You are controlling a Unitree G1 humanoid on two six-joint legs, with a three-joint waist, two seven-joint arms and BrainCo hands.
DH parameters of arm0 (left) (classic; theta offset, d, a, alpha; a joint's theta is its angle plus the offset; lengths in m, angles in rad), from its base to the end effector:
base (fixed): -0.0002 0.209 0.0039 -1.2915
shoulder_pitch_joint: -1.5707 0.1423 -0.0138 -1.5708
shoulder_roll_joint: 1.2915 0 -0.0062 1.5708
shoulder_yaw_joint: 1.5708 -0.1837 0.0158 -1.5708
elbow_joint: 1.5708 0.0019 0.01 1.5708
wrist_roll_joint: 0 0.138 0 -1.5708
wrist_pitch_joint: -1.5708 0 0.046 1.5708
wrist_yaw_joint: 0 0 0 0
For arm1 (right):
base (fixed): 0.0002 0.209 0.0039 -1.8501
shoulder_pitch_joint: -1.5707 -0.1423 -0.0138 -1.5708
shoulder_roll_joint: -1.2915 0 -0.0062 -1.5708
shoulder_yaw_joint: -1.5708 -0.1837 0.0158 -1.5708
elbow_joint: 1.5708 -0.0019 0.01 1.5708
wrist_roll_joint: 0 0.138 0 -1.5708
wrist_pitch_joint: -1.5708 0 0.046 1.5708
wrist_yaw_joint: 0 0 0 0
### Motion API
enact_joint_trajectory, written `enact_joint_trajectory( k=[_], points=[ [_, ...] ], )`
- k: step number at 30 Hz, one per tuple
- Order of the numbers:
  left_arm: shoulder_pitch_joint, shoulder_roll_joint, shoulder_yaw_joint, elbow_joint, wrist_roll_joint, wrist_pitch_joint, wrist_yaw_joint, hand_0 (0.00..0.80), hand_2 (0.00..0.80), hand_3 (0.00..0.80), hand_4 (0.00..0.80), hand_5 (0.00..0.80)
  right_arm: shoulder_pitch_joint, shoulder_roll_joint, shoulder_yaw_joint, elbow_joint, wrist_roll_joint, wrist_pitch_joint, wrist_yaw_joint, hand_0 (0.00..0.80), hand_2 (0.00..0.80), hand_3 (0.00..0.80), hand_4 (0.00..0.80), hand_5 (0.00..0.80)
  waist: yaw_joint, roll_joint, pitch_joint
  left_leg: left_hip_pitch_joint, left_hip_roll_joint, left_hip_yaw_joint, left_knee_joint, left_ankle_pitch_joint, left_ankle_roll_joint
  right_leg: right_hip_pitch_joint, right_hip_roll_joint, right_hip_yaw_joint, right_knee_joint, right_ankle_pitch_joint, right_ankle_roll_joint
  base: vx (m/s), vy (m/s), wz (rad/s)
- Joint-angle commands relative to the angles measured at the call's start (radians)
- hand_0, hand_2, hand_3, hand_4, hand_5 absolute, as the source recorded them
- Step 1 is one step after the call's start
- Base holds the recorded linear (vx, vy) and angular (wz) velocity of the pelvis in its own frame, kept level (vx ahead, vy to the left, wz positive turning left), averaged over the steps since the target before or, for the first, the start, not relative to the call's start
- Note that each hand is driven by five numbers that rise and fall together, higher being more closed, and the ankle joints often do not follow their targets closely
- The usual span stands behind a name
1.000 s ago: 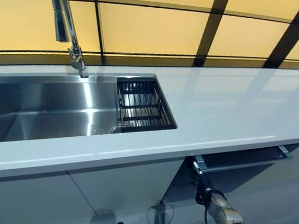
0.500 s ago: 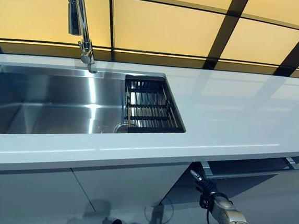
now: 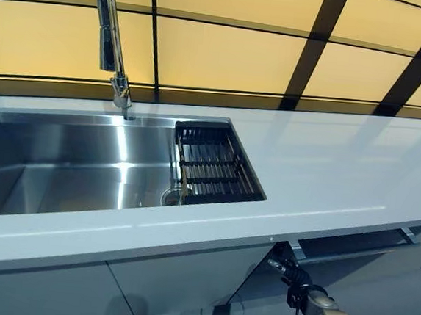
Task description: Take plates into dishwasher
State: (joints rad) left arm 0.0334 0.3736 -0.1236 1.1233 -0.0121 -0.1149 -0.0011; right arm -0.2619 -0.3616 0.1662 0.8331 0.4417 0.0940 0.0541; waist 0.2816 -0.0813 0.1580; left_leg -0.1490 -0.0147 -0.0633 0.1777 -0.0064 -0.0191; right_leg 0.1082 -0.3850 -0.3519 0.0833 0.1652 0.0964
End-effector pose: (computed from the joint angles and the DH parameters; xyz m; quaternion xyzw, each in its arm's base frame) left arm 0.0823 0.2667 -0.0960 0.1850 0.4981 0.0403 0.8462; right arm 0.2157 -0.2305 -0.0352 0.0109 0.3276 -0.0282 0.9444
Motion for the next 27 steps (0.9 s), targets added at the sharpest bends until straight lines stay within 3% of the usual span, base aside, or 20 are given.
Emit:
enact_joint_trajectory(
  k=[1, 5, 6, 7, 9, 12, 16, 20, 23, 27],
  points=[
    [0.006, 0.008, 0.005, 0.004, 0.020, -0.011, 0.002, 0.000, 0.000, 0.000, 0.000, 0.000, -0.089, -0.080, -0.074, -0.112, -0.030, -0.102, 0.028, 0.000, 0.000, 0.000, 0.000, 0.000, 0.012, 0.008, -0.033, 0.088, -0.017, 0.006, -0.155, 0.033, 0.027, 0.056, -0.012, 0.037, 0.113, 0.094, 0.136, 0.005, 0.074, -0.28],
    [0.008, 0.007, 0.012, -0.011, 0.015, -0.007, 0.009, 0.000, 0.000, 0.000, 0.000, 0.000, -0.039, -0.093, -0.086, -0.099, -0.057, -0.100, 0.049, 0.000, 0.000, 0.000, 0.000, 0.000, -0.014, 0.010, -0.036, 0.100, -0.010, 0.013, -0.161, 0.025, 0.031, 0.015, -0.006, 0.077, 0.127, 0.097, 0.133, -0.024, 0.015, -0.15],
    [-0.003, 0.017, 0.012, -0.017, 0.002, -0.003, 0.012, 0.000, 0.000, 0.000, 0.000, 0.000, 0.008, -0.104, -0.098, -0.077, -0.080, -0.096, 0.059, 0.000, 0.000, 0.000, 0.000, 0.000, -0.044, 0.005, -0.039, 0.093, -0.009, -0.008, -0.157, 0.022, 0.039, 0.004, 0.027, 0.154, 0.139, 0.079, 0.124, -0.072, -0.054, -0.15],
    [-0.007, 0.019, 0.011, -0.018, 0.000, -0.003, 0.010, 0.000, 0.000, 0.000, 0.000, 0.000, 0.016, -0.106, -0.100, -0.073, -0.084, -0.091, 0.059, 0.000, 0.000, 0.000, 0.000, 0.000, -0.049, 0.004, -0.040, 0.091, -0.009, -0.012, -0.155, 0.021, 0.041, 0.001, 0.035, 0.168, 0.144, 0.074, 0.123, -0.113, -0.104, 0.01],
    [-0.029, 0.030, -0.001, -0.021, 0.003, -0.008, 0.004, 0.000, 0.000, 0.000, 0.000, 0.000, 0.051, -0.110, -0.109, -0.020, -0.094, -0.098, 0.059, 0.000, 0.000, 0.000, 0.000, 0.000, -0.074, -0.003, -0.042, 0.081, -0.016, -0.053, -0.154, 0.025, 0.050, -0.006, 0.082, 0.255, 0.152, 0.051, 0.112, -0.119, -0.134, 0.39],
    [-0.057, 0.044, -0.013, -0.031, -0.004, -0.007, 0.003, 0.000, 0.000, 0.000, 0.000, 0.000, 0.077, -0.108, -0.117, 0.075, -0.122, -0.115, 0.060, 0.000, 0.000, 0.000, 0.000, 0.000, -0.090, -0.011, -0.039, 0.068, -0.015, -0.086, -0.165, 0.042, 0.051, -0.008, 0.128, 0.303, 0.129, 0.003, 0.100, -0.213, -0.223, 0.53],
    [-0.081, 0.059, -0.010, -0.040, -0.007, -0.007, 0.004, 0.000, 0.000, 0.000, 0.000, 0.000, 0.104, -0.097, -0.129, 0.166, -0.149, -0.126, 0.049, 0.000, 0.000, 0.000, 0.000, 0.000, -0.088, -0.019, -0.033, 0.042, 0.000, -0.096, -0.167, 0.066, 0.039, 0.007, 0.158, 0.302, 0.096, -0.044, 0.097, -0.235, -0.246, 0.13],
    [-0.096, 0.060, -0.007, -0.024, -0.022, -0.006, -0.001, 0.000, 0.000, 0.000, 0.000, 0.000, 0.133, -0.083, -0.147, 0.241, -0.163, -0.135, 0.025, 0.000, 0.000, 0.000, 0.000, 0.000, -0.094, -0.007, -0.032, 0.021, 0.037, -0.103, -0.174, 0.104, 0.009, 0.033, 0.206, 0.294, 0.052, -0.153, 0.085, -0.225, -0.190, -0.07],
    [-0.089, 0.046, -0.001, -0.017, -0.025, -0.006, 0.001, 0.000, 0.000, 0.000, 0.000, 0.000, 0.155, -0.080, -0.157, 0.270, -0.164, -0.145, 0.016, 0.000, 0.000, 0.000, 0.000, 0.000, -0.097, 0.012, -0.023, 0.005, 0.069, -0.109, -0.173, 0.131, -0.025, 0.054, 0.235, 0.285, 0.031, -0.229, 0.050, -0.178, -0.111, -0.09],
    [-0.084, 0.031, 0.009, -0.017, -0.051, -0.005, 0.011, 0.000, 0.000, 0.000, 0.000, 0.000, 0.166, -0.084, -0.157, 0.274, -0.166, -0.152, 0.005, 0.000, 0.000, 0.000, 0.000, 0.000, -0.100, 0.035, -0.004, -0.026, 0.101, -0.111, -0.173, 0.168, -0.065, 0.060, 0.266, 0.281, 0.019, -0.264, 0.009, -0.264, -0.161, 0.16]
  ],
)
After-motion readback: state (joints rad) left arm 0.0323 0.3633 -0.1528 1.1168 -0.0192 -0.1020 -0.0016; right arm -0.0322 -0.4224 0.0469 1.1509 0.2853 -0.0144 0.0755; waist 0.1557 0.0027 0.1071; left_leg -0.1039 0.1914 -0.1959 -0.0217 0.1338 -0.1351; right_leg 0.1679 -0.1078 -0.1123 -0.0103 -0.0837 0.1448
